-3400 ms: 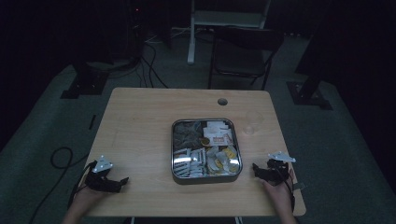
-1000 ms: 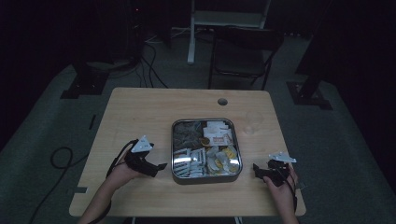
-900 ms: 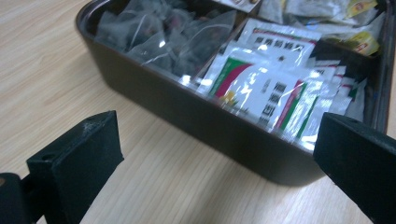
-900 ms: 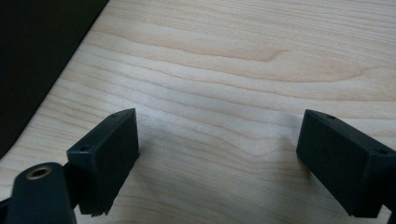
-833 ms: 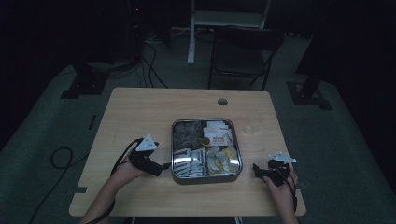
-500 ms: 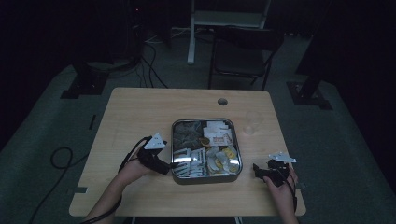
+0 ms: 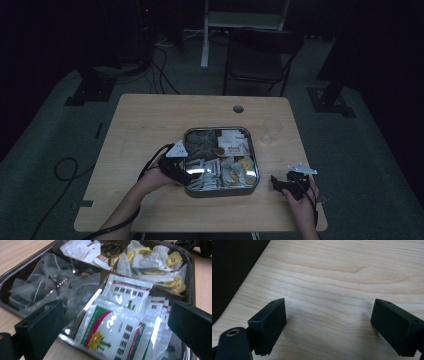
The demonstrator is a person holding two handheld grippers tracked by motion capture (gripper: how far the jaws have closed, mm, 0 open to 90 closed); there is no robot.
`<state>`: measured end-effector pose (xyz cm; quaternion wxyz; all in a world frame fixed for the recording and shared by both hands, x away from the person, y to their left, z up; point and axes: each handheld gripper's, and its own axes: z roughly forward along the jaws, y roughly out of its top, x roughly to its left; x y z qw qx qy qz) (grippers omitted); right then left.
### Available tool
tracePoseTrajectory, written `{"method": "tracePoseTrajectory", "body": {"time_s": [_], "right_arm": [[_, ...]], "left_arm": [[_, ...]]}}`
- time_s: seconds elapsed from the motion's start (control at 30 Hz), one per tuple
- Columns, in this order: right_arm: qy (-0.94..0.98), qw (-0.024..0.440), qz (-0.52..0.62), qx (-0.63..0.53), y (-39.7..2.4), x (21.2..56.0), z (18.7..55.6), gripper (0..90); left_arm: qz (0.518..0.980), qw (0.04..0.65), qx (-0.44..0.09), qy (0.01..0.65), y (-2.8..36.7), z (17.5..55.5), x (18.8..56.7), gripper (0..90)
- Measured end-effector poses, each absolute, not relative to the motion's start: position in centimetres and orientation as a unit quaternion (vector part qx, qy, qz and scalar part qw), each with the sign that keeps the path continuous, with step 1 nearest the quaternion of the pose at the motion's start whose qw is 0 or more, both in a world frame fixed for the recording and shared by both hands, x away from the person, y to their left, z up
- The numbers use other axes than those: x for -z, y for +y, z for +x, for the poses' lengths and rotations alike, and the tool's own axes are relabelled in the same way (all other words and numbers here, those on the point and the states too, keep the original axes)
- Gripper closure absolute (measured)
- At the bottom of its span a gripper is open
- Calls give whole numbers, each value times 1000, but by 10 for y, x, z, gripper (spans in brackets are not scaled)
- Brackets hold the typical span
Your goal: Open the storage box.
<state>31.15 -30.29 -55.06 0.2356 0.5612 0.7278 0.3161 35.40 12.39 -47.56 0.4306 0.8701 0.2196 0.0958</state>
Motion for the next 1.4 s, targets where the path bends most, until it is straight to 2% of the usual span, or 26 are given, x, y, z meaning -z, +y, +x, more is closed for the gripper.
{"method": "tracePoseTrajectory", "body": {"time_s": [0.7, 0.8, 0.87, 1.07, 1.2, 1.23, 1.4], "right_arm": [[728, 236, 561, -316, -303, 551, 311, 124], [728, 236, 561, -316, -303, 551, 311, 124], [728, 236, 561, -316, -303, 551, 311, 124], [728, 236, 561, -316, -303, 551, 311, 124], [728, 235, 561, -316, -303, 551, 311, 124], [727, 235, 561, -317, -303, 551, 311, 125], [728, 236, 560, -316, -303, 551, 312, 125]], "left_arm": [[868, 438, -89, 215, 87, 374, 474, 51], [867, 441, -88, 215, 82, 378, 475, 77], [868, 440, -88, 213, 78, 380, 475, 151], [875, 429, -83, 208, 63, 387, 474, 173], [876, 426, -83, 210, 55, 390, 476, 225], [876, 426, -86, 211, 54, 391, 476, 272], [877, 422, -90, 210, 49, 394, 475, 390]]}}
